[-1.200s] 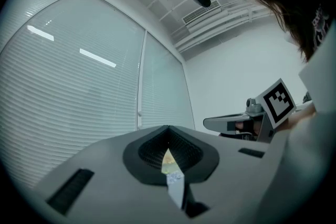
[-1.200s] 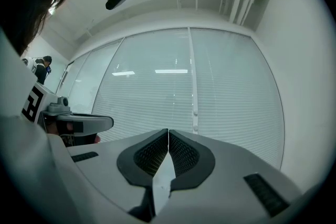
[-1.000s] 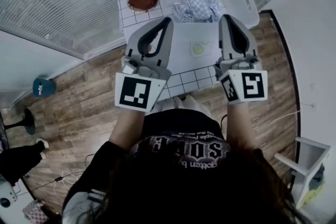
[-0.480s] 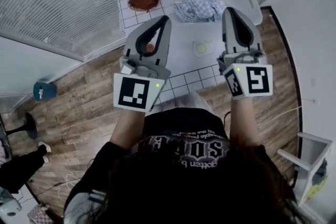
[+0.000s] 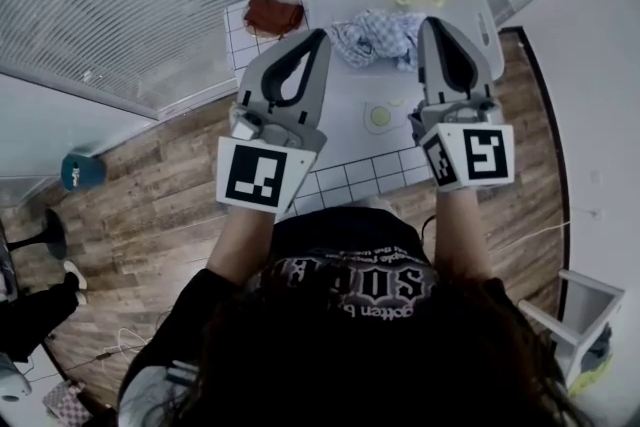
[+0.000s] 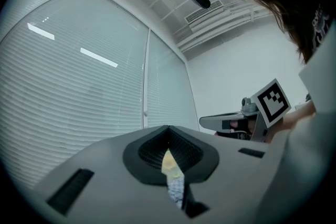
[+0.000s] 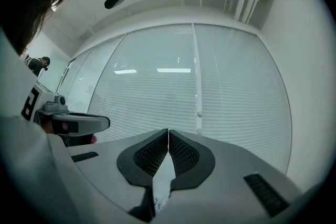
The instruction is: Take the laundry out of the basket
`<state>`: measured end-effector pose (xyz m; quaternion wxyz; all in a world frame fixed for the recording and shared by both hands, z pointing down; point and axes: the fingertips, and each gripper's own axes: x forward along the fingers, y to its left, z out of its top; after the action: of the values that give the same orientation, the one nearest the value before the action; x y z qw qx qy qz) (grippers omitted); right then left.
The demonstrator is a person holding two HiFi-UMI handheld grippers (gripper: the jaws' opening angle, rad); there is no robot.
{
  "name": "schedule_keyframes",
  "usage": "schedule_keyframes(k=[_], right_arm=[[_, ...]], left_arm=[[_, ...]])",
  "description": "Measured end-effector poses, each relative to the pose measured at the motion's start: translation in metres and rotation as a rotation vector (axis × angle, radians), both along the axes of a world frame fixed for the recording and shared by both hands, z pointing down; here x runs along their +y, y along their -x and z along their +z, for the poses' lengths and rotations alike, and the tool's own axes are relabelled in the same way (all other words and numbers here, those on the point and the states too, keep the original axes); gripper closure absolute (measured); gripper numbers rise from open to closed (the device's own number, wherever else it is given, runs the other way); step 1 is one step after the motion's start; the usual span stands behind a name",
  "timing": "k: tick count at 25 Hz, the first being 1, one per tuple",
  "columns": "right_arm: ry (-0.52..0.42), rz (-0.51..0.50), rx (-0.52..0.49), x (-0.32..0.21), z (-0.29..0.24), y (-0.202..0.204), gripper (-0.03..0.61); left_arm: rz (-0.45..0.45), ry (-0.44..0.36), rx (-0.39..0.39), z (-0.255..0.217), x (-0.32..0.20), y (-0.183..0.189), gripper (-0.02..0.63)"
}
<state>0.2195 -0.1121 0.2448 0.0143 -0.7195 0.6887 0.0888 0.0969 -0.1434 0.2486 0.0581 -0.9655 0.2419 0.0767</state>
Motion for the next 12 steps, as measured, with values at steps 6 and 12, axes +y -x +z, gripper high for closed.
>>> schedule_keyframes(k=[6, 12], right_arm=[[0.013, -0.017, -0.006, -0.027, -0.003, -0.023, 0.551], [0.029, -0.039, -0.004, -0.048, 0.002, -0.046, 0.551]], left_arm=[[-0.002, -0.002, -0.010, -0.006, -0.022, -0.028, 0.612], [-0.018, 0.003, -0.020, -0.002, -0.037, -0.050, 0.612]])
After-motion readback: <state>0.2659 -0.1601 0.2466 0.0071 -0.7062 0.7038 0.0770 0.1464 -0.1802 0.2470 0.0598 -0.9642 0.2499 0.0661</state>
